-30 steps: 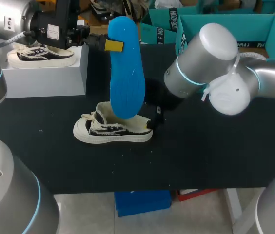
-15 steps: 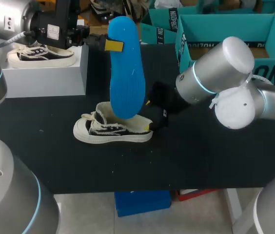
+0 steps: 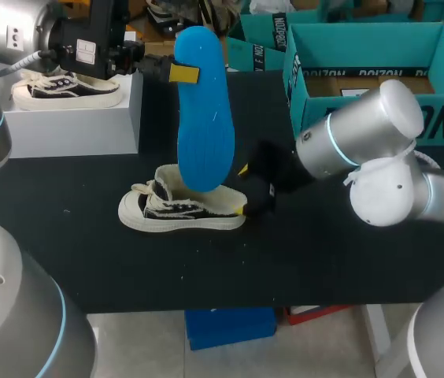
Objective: Take the shoe out of the shoebox, open the shoe tongue, remove and reinsert the insole, then place the shoe into the shoebox
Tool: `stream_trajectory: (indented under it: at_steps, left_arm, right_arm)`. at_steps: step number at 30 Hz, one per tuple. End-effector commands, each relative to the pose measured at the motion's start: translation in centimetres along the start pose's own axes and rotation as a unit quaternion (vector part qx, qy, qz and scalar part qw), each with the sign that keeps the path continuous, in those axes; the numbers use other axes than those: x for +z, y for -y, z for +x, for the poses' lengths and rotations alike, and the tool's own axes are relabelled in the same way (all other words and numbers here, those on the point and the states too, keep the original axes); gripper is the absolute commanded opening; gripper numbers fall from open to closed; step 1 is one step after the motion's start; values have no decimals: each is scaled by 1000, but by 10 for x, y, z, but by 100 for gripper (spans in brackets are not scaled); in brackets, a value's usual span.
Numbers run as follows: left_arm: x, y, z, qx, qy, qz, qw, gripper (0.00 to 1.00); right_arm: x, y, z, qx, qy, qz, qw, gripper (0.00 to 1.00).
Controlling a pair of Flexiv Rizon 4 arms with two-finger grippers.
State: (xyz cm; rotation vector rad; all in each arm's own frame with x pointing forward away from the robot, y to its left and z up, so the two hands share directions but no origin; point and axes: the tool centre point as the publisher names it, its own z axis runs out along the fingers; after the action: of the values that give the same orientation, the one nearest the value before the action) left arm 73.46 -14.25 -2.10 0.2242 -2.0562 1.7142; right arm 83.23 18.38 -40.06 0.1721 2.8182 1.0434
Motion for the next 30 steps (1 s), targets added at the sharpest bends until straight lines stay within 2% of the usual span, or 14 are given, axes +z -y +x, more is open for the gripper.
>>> stream_trajectory:
  at_steps: [1,17,30]
  left_arm:
    - [1,-1,0,1,1,1,1000,0]
    - [1,-1,0,1,1,1,1000,0]
    - [1,-1,0,1,1,1,1000,0]
  right_arm:
    - [8,7,2,5,2,-48,999,100]
    - [20,22,5,25,-7,-81,996,100]
    - [30,26,3,26,-16,-100,995,100]
